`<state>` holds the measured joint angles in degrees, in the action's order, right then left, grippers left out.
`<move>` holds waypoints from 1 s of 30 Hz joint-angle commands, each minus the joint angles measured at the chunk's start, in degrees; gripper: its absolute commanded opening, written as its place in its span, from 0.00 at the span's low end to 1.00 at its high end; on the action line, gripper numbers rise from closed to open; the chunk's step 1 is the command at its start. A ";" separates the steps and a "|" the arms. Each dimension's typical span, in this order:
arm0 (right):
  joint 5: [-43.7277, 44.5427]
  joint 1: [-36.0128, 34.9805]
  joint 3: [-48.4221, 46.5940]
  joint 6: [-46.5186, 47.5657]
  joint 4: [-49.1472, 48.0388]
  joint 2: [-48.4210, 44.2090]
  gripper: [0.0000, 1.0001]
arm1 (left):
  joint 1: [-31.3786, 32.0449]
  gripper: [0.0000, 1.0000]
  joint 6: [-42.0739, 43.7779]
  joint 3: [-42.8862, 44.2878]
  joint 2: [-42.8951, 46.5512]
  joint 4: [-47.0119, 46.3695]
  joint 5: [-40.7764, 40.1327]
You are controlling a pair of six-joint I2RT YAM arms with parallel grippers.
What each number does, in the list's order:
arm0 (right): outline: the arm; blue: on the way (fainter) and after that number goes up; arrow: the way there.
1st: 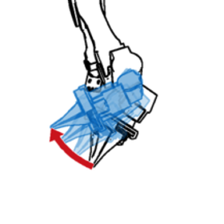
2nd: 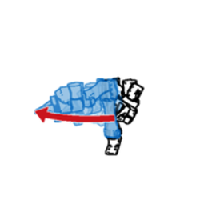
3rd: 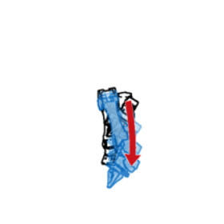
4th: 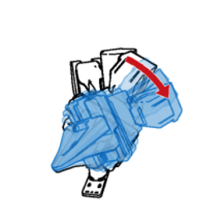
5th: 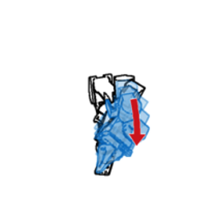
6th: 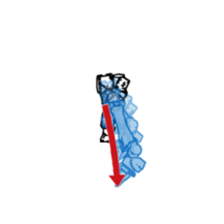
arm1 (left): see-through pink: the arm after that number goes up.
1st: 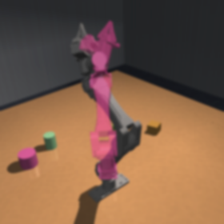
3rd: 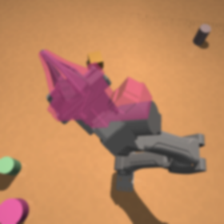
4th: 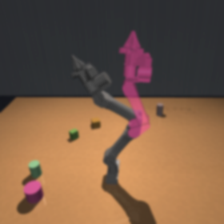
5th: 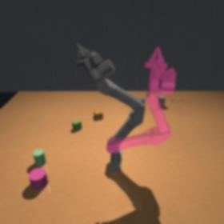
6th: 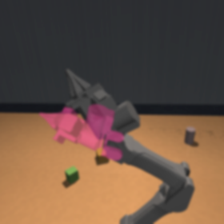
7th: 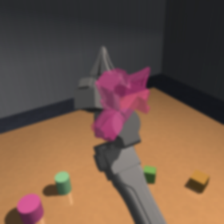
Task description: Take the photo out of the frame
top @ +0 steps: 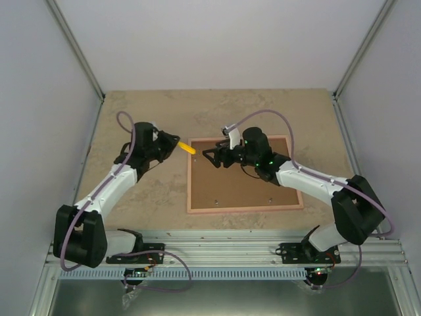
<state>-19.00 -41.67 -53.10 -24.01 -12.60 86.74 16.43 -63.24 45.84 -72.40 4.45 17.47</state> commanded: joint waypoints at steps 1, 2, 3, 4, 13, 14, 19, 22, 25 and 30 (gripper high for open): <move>1.47 1.54 2.55 4.15 3.81 -3.46 0.82 | -6.73 0.00 7.05 1.39 0.96 7.30 -3.25; 1.94 1.94 3.44 4.44 3.95 -4.05 0.85 | -8.47 0.00 8.45 1.58 0.58 8.92 -3.48; 2.49 2.25 4.25 4.56 4.09 -4.57 0.86 | -10.10 0.00 9.84 1.86 0.02 10.24 -3.78; 2.74 2.60 5.08 4.77 4.16 -4.90 0.89 | -11.71 0.00 11.23 2.16 -0.64 11.87 -4.34; 4.52 4.28 9.32 6.26 3.16 -7.11 0.98 | -26.49 0.00 21.55 5.29 -12.37 20.09 -5.52; 4.53 4.44 9.52 6.28 2.88 -7.11 0.98 | -27.70 0.00 21.90 5.57 -13.95 19.78 -5.54; 4.20 5.05 10.36 6.34 2.34 -7.15 0.98 | -31.89 0.00 25.35 11.59 -23.43 21.73 -7.24; 4.19 5.41 10.64 6.42 2.00 -7.40 0.98 | -33.11 0.00 27.12 15.90 -28.75 24.16 -9.24; 4.28 5.61 10.74 6.53 1.99 -7.53 0.98 | -33.81 0.00 28.19 19.44 -32.83 25.93 -10.06; 4.22 6.24 10.92 6.70 1.83 -7.75 0.98 | -33.87 0.11 29.83 23.11 -37.49 28.73 -14.36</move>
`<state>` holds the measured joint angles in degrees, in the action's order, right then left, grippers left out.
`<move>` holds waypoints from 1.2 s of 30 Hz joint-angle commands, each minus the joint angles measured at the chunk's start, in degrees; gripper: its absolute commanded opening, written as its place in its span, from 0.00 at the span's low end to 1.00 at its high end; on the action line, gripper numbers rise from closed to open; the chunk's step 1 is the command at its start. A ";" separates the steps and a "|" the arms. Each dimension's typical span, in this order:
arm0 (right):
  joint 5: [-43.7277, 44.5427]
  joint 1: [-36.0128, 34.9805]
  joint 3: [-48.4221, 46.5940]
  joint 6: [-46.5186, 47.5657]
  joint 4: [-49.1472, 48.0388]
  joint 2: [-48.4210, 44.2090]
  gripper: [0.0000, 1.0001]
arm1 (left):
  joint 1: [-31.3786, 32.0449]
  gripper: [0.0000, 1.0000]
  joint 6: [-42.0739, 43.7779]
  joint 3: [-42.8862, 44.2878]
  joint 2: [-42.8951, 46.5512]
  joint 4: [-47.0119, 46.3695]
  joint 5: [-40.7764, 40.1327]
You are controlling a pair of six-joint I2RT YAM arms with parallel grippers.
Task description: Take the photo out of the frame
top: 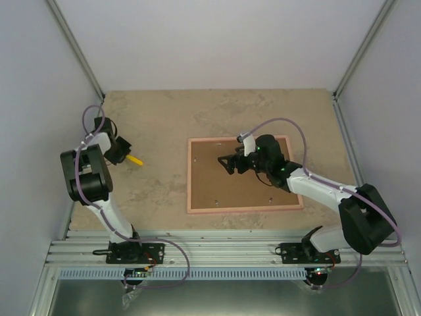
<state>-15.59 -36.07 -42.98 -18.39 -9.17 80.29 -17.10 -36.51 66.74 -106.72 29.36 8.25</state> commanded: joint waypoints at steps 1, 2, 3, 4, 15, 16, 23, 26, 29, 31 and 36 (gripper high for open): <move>0.76 0.80 0.80 1.03 -1.56 -1.21 0.98 | -0.38 0.13 3.47 2.58 -3.90 4.19 -5.66; 0.70 1.00 0.84 1.04 -1.55 -1.19 0.98 | -0.39 0.16 3.70 2.73 -4.46 4.37 -6.04; 0.65 1.15 0.81 1.00 -1.54 -1.12 0.98 | -0.39 0.19 3.87 2.78 -5.05 4.50 -6.50; 0.59 1.24 0.80 0.99 -1.49 -1.10 0.98 | -0.32 0.21 4.12 2.98 -5.56 4.75 -6.75; -0.19 2.08 0.41 0.53 -1.04 -0.28 0.98 | -0.34 0.41 4.88 3.73 -5.87 6.38 -7.90; -0.38 2.28 0.14 0.40 -0.64 -0.20 0.98 | -0.38 0.43 4.89 3.75 -5.08 6.72 -7.98; -0.57 3.58 -0.83 0.55 1.04 -1.03 0.98 | 0.42 0.54 5.49 0.32 4.30 6.42 -3.98; -0.46 3.94 -1.17 0.77 2.13 -1.67 0.98 | 3.39 0.57 5.92 -1.58 8.90 6.89 -2.88; -0.48 4.18 -1.26 1.03 3.73 -2.72 0.98 | 7.40 0.60 5.76 -3.22 13.70 7.60 -2.29; -0.24 4.21 -1.19 0.94 5.00 -3.46 0.98 | 10.53 0.63 5.52 -3.99 16.26 8.21 -2.38; 0.61 4.35 -0.46 0.44 7.59 -6.02 0.98 | 19.50 0.69 5.12 -6.76 21.18 9.91 -3.11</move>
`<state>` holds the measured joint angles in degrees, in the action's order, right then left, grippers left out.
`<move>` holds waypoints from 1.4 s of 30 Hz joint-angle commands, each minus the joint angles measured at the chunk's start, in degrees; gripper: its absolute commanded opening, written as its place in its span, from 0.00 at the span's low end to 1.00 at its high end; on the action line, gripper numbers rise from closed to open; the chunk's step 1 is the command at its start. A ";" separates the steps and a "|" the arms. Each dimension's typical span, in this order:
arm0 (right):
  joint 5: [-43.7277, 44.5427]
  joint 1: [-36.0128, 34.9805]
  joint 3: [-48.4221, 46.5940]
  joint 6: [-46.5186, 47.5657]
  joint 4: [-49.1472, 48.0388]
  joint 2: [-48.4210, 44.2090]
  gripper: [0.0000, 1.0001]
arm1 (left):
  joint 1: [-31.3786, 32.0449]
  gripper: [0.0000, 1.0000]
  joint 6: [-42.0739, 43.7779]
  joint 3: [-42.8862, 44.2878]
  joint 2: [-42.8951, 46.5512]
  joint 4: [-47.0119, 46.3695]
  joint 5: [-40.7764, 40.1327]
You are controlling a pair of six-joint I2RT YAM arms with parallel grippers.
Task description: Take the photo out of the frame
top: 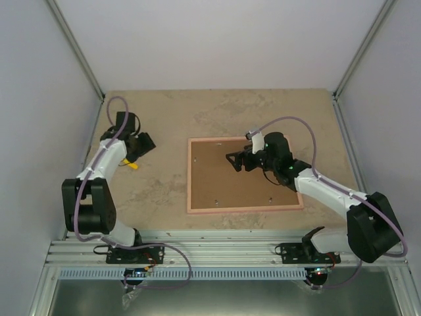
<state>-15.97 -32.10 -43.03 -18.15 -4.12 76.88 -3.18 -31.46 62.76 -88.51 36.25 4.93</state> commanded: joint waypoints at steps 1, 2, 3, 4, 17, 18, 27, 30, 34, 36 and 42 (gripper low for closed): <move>1.26 0.37 -0.33 0.14 3.14 -3.14 0.98 | 7.23 0.70 -0.22 -3.72 3.98 3.04 0.26; 1.61 0.37 -0.26 0.20 3.54 -3.59 0.98 | 8.90 0.71 -0.58 -4.49 4.83 3.08 0.24; 2.07 0.37 -0.32 0.32 4.66 -3.97 0.98 | 10.61 0.72 -0.94 -5.37 5.72 2.98 0.18; 2.45 0.37 -0.31 0.45 5.90 -4.32 0.98 | 12.16 0.72 -1.53 -6.25 6.47 2.95 0.31; 4.37 0.28 1.80 1.53 13.25 -8.06 0.98 | 31.52 0.76 -8.50 -11.52 5.12 -1.81 -0.02; 4.41 0.28 2.33 1.51 13.48 -8.33 0.98 | 32.94 0.76 -8.92 -11.48 3.95 -2.31 -0.20; 5.18 0.19 6.65 -0.23 13.43 -10.74 0.98 | 37.91 0.66 -9.80 -10.08 -3.31 -3.84 -3.52; 5.44 0.19 7.14 -0.08 13.54 -10.72 0.98 | 37.90 0.61 -9.48 -10.61 -3.97 -4.44 -3.50; 6.06 0.15 7.47 0.17 13.33 -10.21 0.98 | 37.90 0.54 -9.15 -10.03 -4.92 -4.36 -3.48; 6.27 0.08 7.44 0.35 13.18 -9.86 0.98 | 37.95 0.49 -9.10 -9.59 -5.31 -4.51 -3.52; 6.73 0.02 6.95 1.28 12.88 -9.06 0.98 | 37.91 0.34 -8.41 -8.35 -6.32 -4.26 -4.65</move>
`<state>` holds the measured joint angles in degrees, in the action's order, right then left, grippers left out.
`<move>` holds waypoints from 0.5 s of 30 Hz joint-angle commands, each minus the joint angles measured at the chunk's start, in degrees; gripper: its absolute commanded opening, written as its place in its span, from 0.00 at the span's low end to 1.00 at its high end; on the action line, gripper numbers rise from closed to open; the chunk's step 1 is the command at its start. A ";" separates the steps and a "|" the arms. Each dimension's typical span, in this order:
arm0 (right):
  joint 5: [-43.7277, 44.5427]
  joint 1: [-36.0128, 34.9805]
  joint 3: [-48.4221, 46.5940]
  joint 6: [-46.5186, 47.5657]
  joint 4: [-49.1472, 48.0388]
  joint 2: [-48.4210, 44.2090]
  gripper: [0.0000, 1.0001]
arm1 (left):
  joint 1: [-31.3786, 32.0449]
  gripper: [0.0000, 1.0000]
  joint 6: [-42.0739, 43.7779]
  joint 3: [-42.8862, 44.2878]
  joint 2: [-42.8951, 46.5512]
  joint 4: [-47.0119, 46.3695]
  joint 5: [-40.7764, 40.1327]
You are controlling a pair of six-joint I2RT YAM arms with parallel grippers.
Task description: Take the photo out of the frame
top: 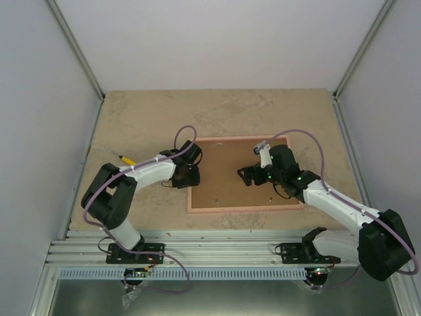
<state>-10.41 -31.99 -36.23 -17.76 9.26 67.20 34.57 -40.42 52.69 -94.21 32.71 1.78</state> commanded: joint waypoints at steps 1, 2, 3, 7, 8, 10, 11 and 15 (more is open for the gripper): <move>1.36 -0.09 0.01 1.08 -0.35 0.85 0.98 | 0.15 0.30 0.72 1.89 -0.56 -0.82 -1.53; 1.49 -0.09 -0.18 1.35 -0.23 0.91 0.98 | 0.19 0.27 0.94 2.10 -0.60 -0.70 -2.18; 1.68 -0.17 -0.30 1.56 -0.10 0.96 0.98 | 0.16 0.24 1.21 2.49 -0.73 -0.53 -3.13; 2.77 -0.52 -1.28 3.06 0.64 1.37 0.98 | -0.27 0.15 2.84 4.38 -1.67 0.58 -5.55; 2.86 -0.65 -1.75 3.65 0.88 1.64 0.98 | -0.78 0.13 3.37 4.74 -1.87 0.62 -5.71; 3.10 -0.98 -2.70 4.89 1.32 2.34 0.98 | -2.55 0.10 4.47 5.31 -2.25 0.60 -5.89; 3.19 -1.17 -3.26 5.49 1.56 2.80 0.98 | -3.80 0.09 5.30 5.64 -2.41 0.68 -6.10; 3.30 -2.27 -5.13 8.10 1.77 4.61 0.98 | -7.73 0.08 9.30 9.36 -3.57 2.15 -7.48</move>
<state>-8.23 -33.17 -38.46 -13.43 10.31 70.37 30.68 -34.04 57.30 -97.19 34.63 -1.76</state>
